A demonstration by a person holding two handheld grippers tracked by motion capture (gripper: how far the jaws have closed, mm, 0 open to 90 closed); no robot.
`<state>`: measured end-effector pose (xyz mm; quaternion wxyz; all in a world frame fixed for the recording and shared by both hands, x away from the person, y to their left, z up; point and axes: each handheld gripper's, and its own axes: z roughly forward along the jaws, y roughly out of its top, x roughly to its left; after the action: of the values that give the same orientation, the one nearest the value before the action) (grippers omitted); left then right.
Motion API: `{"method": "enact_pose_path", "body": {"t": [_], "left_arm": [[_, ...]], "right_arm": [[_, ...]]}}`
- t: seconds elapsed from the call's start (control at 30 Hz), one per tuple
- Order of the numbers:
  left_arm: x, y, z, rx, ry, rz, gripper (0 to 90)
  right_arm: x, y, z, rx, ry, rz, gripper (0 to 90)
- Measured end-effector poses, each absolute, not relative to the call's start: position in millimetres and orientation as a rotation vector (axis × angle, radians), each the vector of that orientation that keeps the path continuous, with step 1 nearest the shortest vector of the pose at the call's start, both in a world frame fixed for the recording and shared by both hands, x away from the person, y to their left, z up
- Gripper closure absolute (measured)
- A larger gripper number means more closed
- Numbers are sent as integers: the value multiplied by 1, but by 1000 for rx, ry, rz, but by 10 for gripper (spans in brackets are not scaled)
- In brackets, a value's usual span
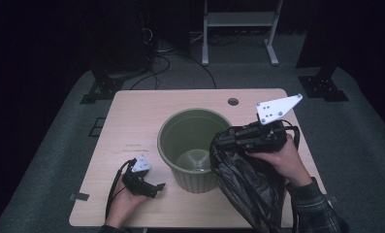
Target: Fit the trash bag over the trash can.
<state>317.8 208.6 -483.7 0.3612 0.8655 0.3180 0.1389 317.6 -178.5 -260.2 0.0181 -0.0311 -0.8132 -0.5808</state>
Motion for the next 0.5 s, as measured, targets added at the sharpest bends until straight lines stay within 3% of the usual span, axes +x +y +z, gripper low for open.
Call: {"method": "enact_pose_path", "body": {"t": [0.5], "left_arm": [[318,208,-484,2231,815,356,0]], "right_arm": [[340,-125,-243,-18,-2439,-1777,877]]}}
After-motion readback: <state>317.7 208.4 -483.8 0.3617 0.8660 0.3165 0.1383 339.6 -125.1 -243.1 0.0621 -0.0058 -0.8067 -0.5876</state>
